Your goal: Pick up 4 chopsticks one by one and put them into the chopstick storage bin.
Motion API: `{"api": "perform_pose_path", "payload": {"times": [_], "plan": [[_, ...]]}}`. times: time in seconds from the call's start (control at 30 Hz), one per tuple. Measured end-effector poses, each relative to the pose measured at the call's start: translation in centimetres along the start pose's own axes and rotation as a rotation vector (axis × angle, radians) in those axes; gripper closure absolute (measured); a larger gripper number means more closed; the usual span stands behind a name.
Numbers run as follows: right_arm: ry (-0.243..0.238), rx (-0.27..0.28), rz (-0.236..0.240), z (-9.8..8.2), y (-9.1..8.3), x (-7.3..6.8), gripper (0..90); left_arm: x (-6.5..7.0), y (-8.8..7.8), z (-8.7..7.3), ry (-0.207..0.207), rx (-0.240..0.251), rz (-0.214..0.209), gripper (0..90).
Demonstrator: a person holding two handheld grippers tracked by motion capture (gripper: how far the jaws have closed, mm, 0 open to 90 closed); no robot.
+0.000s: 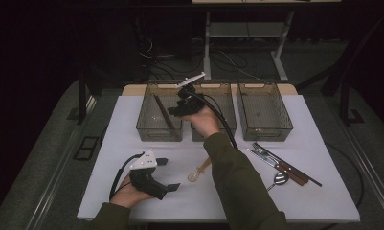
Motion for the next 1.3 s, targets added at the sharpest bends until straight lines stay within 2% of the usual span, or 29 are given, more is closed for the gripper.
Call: {"api": "perform_pose_path", "payload": {"times": [0.23, 0.5, 0.63, 0.8, 0.97, 1.3], "plan": [[-0.038, 0.010, 0.017, -1.0, -2.1, 0.2, 42.5, 0.0, 0.0, 0.0, -0.005, 0.000, 0.001, 0.0], [-0.065, 0.014, 0.029, -3.3, -4.7, 0.9, 39.3, 0.0, 0.0, 0.0, -0.006, 0.005, 0.003, 0.0], [-0.064, 0.028, 0.024, -4.4, -6.3, 1.4, 37.3, 0.1, 0.0, 0.0, -0.017, 0.002, 0.008, 0.0], [-0.069, 0.045, 0.028, -5.8, -7.9, 1.9, 35.6, 0.0, 0.0, -0.1, -0.012, -0.001, 0.013, 0.0], [-0.059, 0.062, 0.047, -7.6, -9.4, 2.8, 34.6, -0.1, 0.0, -0.1, -0.012, -0.007, 0.017, 0.0], [-0.048, 0.104, 0.035, -11.3, -13.1, 4.9, 33.2, -0.3, 0.0, -0.2, -0.011, -0.013, 0.024, 0.0]]}}
Point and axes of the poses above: each handheld gripper's, and its own axes: y roughly forward along the jaws, z roughly out of its top, x roughly to its right, the point moved 6 cm from there along y, roughly forward along the jaws, and after that the axes turned 2 degrees about -z, right-handed, at the moved point
